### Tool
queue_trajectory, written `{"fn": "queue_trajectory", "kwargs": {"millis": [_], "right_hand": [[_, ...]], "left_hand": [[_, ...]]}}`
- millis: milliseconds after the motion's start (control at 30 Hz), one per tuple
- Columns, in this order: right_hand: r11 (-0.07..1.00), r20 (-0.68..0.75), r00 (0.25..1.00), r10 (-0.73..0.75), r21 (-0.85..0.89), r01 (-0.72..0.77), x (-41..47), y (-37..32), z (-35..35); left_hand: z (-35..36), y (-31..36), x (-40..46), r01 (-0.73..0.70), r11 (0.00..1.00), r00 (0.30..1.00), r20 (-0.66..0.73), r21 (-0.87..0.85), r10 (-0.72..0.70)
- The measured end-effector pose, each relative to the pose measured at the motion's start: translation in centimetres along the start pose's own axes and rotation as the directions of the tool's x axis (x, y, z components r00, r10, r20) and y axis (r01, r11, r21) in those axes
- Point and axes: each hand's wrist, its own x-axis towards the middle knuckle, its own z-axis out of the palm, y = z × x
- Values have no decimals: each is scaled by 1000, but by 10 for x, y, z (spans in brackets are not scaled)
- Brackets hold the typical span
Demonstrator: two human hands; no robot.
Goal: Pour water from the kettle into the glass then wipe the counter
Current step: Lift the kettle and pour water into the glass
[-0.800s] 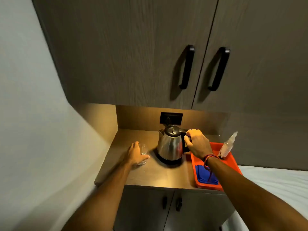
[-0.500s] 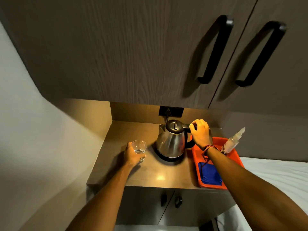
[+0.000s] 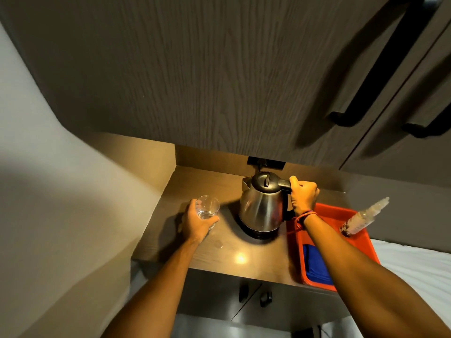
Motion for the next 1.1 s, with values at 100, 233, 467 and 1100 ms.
{"fn": "queue_trajectory", "kwargs": {"millis": [100, 233, 467, 1100], "right_hand": [[989, 19, 990, -136, -58, 137, -5, -28, 5], [932, 87, 955, -282, -210, 295, -16, -64, 18], [705, 275, 803, -529, -383, 596, -48, -101, 37], [288, 493, 548, -676, -507, 812, -87, -142, 46]], "left_hand": [[-5, 2, 3, -24, 1000, 999, 23, 6, 23], [-12, 3, 4, -76, 996, 997, 9, 53, 75], [-22, 1, 2, -108, 991, 994, 37, 76, 105], [-48, 2, -14, -288, 952, 956, 85, 99, 281]]}}
